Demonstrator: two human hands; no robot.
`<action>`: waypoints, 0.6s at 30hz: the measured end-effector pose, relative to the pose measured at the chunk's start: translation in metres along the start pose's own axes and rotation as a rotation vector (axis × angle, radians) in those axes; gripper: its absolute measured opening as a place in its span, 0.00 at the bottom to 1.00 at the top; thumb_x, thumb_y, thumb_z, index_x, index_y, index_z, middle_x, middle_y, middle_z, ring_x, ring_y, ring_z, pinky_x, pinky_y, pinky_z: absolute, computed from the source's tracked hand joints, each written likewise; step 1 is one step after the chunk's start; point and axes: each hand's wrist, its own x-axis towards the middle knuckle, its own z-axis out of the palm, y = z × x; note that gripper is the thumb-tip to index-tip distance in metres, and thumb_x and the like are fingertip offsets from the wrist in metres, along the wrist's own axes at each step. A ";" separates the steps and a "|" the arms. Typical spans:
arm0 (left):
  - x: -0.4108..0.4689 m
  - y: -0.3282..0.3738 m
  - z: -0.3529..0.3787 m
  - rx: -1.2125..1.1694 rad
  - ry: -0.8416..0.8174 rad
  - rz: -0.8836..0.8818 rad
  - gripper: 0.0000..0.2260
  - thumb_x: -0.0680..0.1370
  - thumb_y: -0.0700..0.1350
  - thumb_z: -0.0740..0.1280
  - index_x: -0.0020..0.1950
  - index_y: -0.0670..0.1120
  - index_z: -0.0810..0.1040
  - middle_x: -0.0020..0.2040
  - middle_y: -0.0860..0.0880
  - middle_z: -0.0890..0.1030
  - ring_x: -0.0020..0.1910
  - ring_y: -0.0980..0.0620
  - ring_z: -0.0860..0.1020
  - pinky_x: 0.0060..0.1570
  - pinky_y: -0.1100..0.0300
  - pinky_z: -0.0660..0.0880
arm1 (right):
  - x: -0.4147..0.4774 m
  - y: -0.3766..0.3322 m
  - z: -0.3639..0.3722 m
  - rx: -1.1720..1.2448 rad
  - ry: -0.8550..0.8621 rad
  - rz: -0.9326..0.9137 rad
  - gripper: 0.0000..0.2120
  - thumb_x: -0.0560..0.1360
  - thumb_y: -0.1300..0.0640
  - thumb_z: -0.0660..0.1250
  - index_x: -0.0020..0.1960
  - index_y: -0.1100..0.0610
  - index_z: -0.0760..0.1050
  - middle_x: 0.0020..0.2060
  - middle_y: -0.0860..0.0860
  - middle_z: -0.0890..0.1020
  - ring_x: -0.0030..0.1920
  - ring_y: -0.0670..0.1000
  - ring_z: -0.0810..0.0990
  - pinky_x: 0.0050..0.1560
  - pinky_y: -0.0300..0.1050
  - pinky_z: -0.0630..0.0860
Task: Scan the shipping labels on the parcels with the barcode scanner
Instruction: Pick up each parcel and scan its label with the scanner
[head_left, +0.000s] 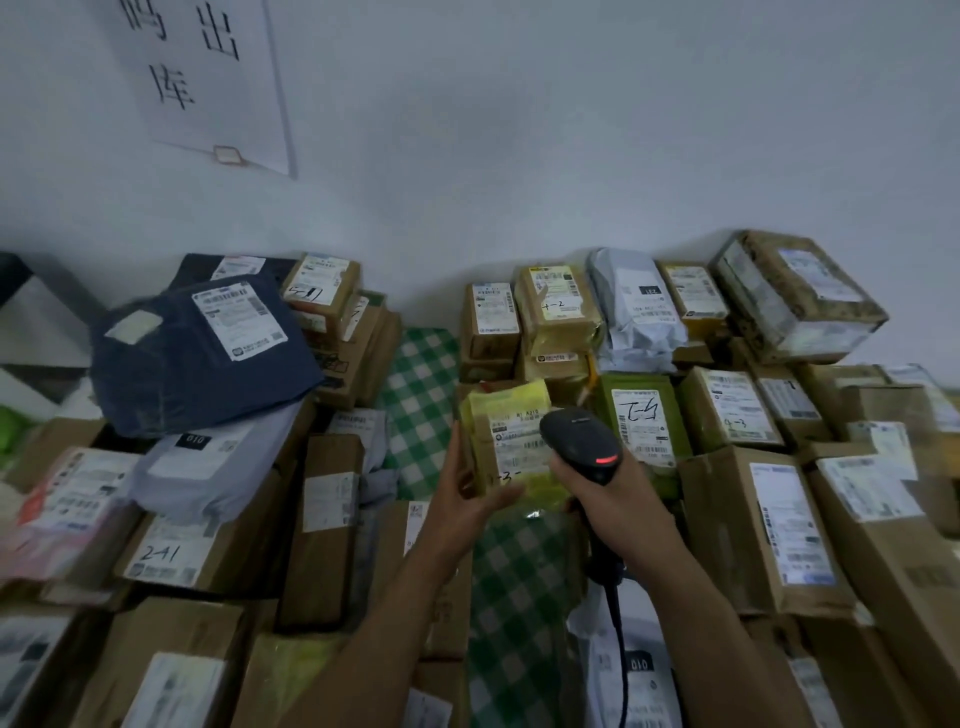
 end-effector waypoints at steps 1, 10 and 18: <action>-0.010 0.001 -0.001 0.010 -0.002 0.007 0.48 0.71 0.46 0.82 0.78 0.71 0.56 0.71 0.54 0.77 0.64 0.58 0.79 0.60 0.55 0.81 | -0.008 -0.001 0.001 -0.007 -0.006 -0.008 0.20 0.76 0.49 0.76 0.65 0.44 0.76 0.51 0.47 0.85 0.46 0.47 0.85 0.38 0.35 0.78; -0.059 0.018 -0.006 0.119 0.000 0.033 0.43 0.75 0.46 0.78 0.78 0.69 0.55 0.60 0.67 0.74 0.58 0.69 0.73 0.50 0.71 0.76 | -0.062 -0.003 0.001 -0.038 -0.043 -0.090 0.21 0.76 0.47 0.76 0.67 0.43 0.74 0.43 0.40 0.86 0.40 0.47 0.86 0.47 0.49 0.84; -0.053 0.036 -0.019 0.238 0.099 0.049 0.48 0.71 0.50 0.80 0.71 0.82 0.50 0.71 0.55 0.76 0.65 0.55 0.76 0.63 0.49 0.78 | -0.076 0.000 -0.006 -0.126 -0.028 -0.077 0.23 0.75 0.42 0.75 0.67 0.41 0.75 0.56 0.41 0.83 0.55 0.42 0.80 0.61 0.51 0.79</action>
